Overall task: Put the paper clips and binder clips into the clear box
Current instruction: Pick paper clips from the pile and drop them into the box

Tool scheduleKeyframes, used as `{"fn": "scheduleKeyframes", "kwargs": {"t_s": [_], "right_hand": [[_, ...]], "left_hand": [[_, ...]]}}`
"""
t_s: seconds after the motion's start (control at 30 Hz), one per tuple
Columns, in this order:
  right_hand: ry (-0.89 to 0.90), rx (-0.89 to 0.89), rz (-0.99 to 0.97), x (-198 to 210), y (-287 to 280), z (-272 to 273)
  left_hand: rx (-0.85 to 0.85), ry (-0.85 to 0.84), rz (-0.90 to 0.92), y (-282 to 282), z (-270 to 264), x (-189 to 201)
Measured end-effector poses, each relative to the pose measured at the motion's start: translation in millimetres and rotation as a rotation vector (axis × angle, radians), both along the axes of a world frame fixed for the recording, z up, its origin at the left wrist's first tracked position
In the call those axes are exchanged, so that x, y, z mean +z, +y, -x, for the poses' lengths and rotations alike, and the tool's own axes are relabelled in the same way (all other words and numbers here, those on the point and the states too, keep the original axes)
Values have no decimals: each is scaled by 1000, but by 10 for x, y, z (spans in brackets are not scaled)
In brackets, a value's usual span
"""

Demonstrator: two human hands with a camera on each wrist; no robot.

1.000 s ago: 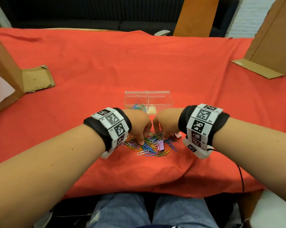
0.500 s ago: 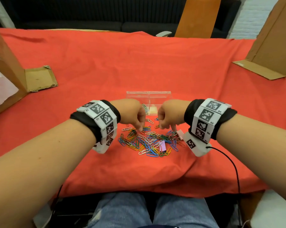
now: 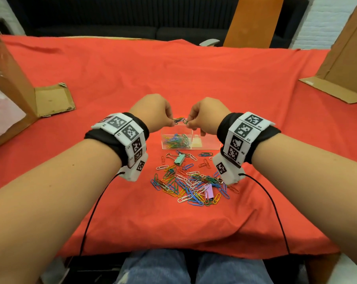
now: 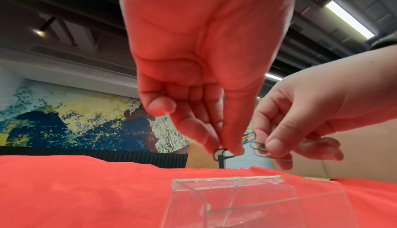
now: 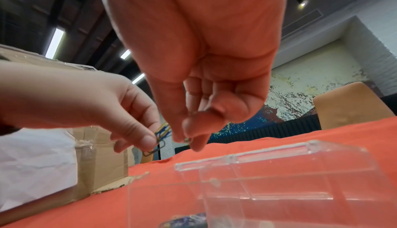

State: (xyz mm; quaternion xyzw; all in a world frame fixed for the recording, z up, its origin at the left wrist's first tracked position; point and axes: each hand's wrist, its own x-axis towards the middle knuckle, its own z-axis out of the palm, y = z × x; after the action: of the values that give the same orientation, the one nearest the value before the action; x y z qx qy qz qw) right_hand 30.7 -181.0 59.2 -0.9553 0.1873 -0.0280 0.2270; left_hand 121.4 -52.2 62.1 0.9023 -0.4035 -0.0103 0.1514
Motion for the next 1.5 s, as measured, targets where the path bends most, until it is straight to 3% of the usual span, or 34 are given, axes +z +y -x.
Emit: {"fn": "scheduleKeyframes", "kwargs": {"t_s": [0.33,0.43,0.57,0.7,1.2,1.5], "right_hand": [[1,66,130,12,17,67],[173,143,181,-4,17,241],[492,211,367,-148,-2,381],[578,265,426,-318,5,444],[463,241,366,-326,61,598],[5,81,32,-49,-102,385]], "left_hand": [[-77,47,-56,-4,22,-90],[-182,38,-100,16,232,-157],[-370,139,-350,28,526,-234],[-424,167,-544,18,675,-342],[-391,152,-445,108,647,-333],[-231,12,-20,147,316,14]]}}
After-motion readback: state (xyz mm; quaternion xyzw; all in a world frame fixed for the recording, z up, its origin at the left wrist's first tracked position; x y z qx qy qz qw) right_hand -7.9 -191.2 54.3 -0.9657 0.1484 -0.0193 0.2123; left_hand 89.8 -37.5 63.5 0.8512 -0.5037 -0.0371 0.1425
